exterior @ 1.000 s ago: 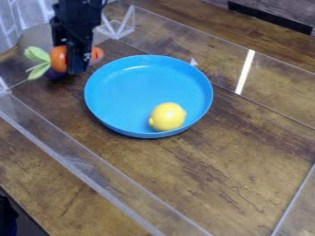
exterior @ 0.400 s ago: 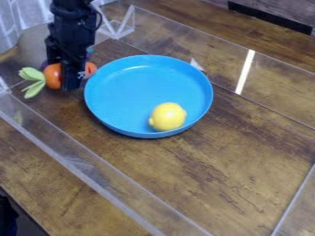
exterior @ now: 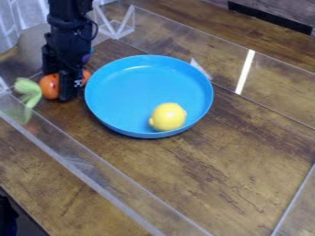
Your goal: Remove the carrot from the blue tray and put it on the table
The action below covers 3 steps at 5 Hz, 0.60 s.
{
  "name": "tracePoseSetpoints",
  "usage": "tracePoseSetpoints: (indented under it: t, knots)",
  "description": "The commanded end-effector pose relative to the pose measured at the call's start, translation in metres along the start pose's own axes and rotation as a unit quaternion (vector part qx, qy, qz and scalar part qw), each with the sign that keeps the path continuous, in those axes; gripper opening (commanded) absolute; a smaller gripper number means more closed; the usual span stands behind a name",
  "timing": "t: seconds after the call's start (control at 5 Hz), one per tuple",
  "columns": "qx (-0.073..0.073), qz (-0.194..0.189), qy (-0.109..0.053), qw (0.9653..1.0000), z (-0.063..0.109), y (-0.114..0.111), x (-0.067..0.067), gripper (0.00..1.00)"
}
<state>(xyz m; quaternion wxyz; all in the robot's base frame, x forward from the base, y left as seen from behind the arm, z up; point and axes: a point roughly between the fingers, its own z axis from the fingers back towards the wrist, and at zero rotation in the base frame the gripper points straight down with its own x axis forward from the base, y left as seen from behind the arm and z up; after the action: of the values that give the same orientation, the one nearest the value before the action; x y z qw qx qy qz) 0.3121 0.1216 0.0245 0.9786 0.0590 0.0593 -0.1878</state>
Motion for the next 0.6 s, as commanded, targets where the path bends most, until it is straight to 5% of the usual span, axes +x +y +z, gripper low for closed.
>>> tracePoseSetpoints:
  t: [0.0,0.2,0.4]
  knots:
    - [0.003,0.017,-0.012,0.9998,0.0045,0.0098,-0.0041,1.0]
    - [-0.006,0.02,-0.013,0.9997,0.003,0.0095,-0.0057,1.0]
    - [-0.002,0.017,-0.016,0.9997,0.0046,0.0099,-0.004,0.0]
